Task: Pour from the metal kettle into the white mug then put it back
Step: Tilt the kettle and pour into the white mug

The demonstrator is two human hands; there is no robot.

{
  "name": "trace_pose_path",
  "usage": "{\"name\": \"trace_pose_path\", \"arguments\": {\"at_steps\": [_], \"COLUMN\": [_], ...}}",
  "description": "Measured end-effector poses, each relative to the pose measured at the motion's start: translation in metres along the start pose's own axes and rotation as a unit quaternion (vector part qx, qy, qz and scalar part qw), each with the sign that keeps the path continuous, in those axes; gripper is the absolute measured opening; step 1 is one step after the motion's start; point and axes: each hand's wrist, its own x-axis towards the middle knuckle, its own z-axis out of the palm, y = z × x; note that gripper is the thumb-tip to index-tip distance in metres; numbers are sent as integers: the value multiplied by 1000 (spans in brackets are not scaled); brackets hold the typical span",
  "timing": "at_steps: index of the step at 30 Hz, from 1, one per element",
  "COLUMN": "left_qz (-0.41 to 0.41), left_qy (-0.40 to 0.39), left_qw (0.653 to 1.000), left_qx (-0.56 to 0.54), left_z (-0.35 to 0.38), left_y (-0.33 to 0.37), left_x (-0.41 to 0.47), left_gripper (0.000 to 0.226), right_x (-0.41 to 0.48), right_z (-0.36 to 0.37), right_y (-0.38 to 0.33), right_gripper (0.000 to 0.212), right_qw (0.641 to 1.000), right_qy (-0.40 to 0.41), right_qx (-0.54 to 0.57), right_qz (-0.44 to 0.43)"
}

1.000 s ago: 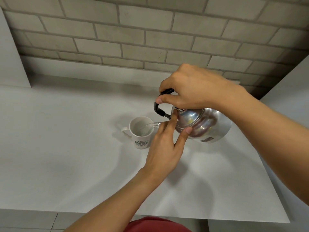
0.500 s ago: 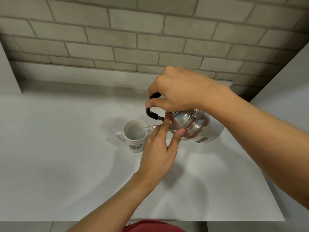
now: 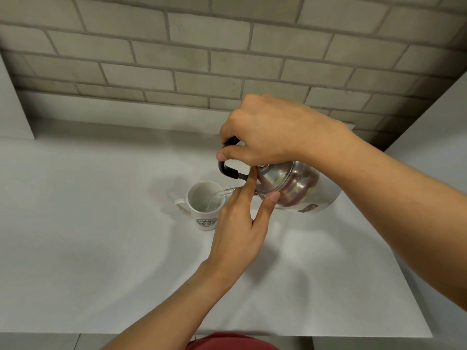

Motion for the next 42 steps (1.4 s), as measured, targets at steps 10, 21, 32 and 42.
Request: {"name": "trace_pose_path", "arguments": {"at_steps": [10, 21, 32, 42], "left_qz": [-1, 5, 12, 12], "left_qy": [2, 1, 7, 13], "left_qw": [1000, 999, 999, 999], "left_qx": [-20, -36, -48, -48], "left_z": [-2, -2, -2, -3], "left_y": [4, 9, 12, 11], "left_x": [0, -1, -2, -2], "left_gripper": [69, 66, 61, 59], "right_x": [3, 2, 5, 6], "right_z": [-5, -10, -12, -8], "right_y": [-3, -7, -9, -10], "right_gripper": [43, 42, 42, 40], "right_qw": [1000, 999, 999, 999], "right_qy": [-13, -29, -33, -21], "right_qx": [-19, -25, -38, -41], "right_qz": [-3, 10, -1, -2]}}
